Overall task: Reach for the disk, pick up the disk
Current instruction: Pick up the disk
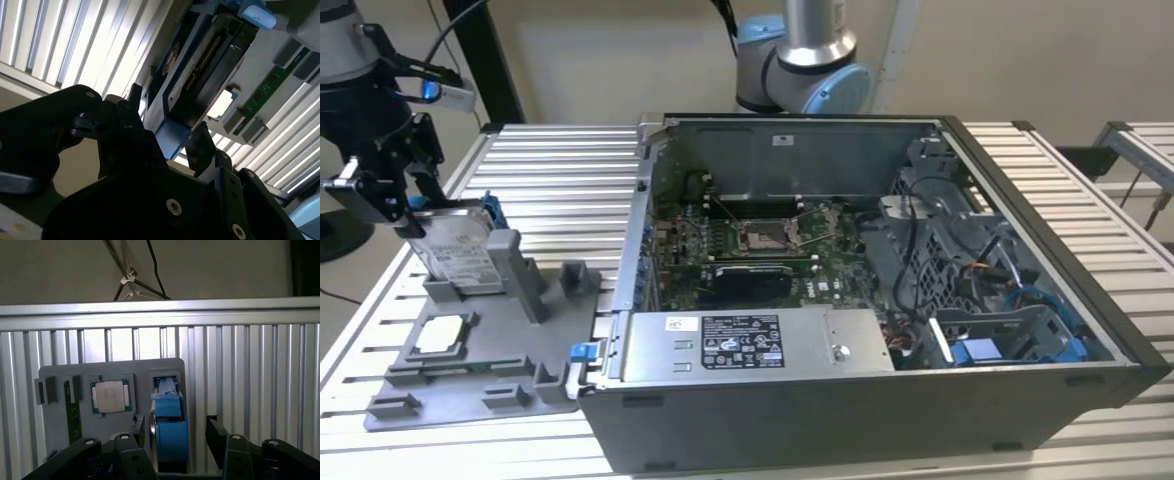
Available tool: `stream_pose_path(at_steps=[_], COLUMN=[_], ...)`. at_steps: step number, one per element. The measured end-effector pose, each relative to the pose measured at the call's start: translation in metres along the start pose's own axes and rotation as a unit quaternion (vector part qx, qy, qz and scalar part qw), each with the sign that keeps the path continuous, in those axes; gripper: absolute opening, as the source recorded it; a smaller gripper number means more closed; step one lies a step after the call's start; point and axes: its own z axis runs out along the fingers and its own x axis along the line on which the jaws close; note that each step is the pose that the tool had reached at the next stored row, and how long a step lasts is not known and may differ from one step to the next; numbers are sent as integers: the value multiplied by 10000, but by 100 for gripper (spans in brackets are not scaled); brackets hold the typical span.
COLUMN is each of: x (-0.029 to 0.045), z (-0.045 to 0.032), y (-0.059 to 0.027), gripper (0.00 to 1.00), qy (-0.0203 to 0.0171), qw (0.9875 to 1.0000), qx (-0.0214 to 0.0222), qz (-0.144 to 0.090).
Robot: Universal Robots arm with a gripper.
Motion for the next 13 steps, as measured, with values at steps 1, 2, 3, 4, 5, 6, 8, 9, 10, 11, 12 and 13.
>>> stream_pose_path(at_steps=[1, 2, 3, 4, 5, 6, 8, 9, 10, 11, 12, 13], x=[0, -1, -1, -1, -1, -1, -2, -2, -2, -3, -3, -3], z=[15, 30, 44, 60, 75, 90, 119, 132, 147, 159, 171, 199], y=[-1, -2, -3, -3, -4, -5, -6, -6, -7, -8, -8, -9], gripper=[100, 100, 100, 100, 100, 100, 100, 100, 100, 100, 100, 100], qy=[0, 0, 0, 0, 0, 0, 0, 0, 0, 0, 0, 0], qw=[10000, 10000, 10000, 10000, 10000, 10000, 10000, 10000, 10000, 10000, 10000, 10000], qx=[0, 0, 0, 0, 0, 0, -1, -1, 0, 0, 0, 0], qz=[0, 0, 0, 0, 0, 0, 0, 0, 0, 0, 0, 0])
